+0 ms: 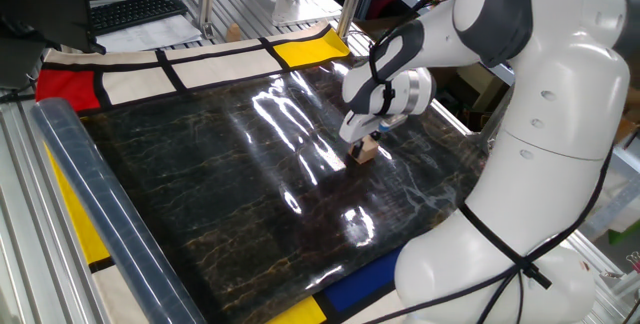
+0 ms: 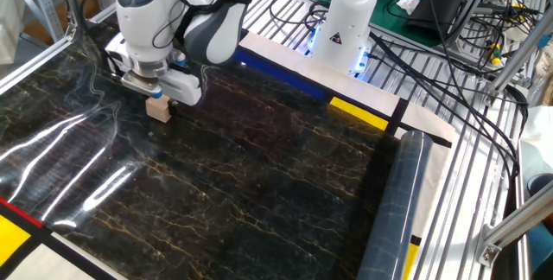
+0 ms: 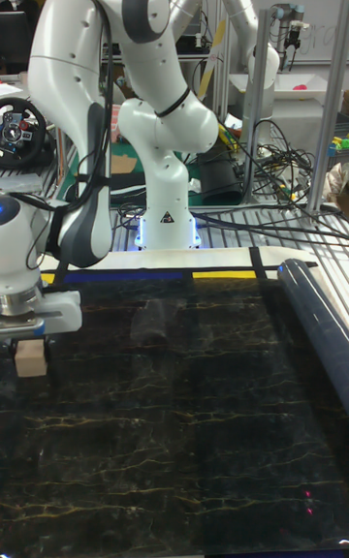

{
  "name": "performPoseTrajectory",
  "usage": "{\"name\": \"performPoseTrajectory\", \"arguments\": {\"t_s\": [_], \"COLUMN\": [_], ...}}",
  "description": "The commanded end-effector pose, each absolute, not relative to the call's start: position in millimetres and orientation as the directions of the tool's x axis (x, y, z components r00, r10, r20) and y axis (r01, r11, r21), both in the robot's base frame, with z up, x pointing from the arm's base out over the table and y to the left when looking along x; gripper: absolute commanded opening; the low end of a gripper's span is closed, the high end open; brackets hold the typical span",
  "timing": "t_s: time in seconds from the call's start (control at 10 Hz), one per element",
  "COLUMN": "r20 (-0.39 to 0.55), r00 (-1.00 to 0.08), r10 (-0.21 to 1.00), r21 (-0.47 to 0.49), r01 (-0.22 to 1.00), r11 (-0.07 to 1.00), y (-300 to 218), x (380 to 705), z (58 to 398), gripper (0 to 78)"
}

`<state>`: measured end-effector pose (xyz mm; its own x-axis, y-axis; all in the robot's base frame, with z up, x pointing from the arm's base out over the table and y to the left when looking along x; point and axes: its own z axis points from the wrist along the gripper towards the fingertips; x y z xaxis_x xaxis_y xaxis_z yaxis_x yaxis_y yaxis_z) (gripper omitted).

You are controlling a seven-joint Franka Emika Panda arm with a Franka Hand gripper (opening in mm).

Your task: Hold a small block with the gripper and sweep it from left to right on the table

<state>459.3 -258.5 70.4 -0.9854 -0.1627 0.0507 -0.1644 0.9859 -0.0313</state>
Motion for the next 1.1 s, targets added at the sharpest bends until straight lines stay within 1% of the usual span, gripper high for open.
{"name": "performPoseTrajectory", "arguments": {"t_s": [0.1,0.3,0.5,0.6,0.7,1.0,1.1], "r20": [0.043,0.05,0.046,0.046,0.045,0.064,0.064], "r00": [-0.988,-0.991,-0.994,-0.994,-0.996,-0.995,-0.995], "r10": [-0.15,-0.127,-0.101,-0.098,-0.083,-0.076,-0.076], "r21": [-0.015,-0.009,-0.006,-0.006,-0.006,-0.005,-0.006], "r01": [-0.151,-0.128,-0.102,-0.099,-0.083,-0.077,-0.077], "r11": [0.988,0.992,0.995,0.995,0.997,0.997,0.997], "y": [-247,-224,-195,-193,-170,-163,-164], "x": [456,452,445,444,437,443,444], "z": [65,70,65,65,66,88,89], "gripper": [1.1,1.1,1.1,1.1,1.1,1.1,1.1]}}
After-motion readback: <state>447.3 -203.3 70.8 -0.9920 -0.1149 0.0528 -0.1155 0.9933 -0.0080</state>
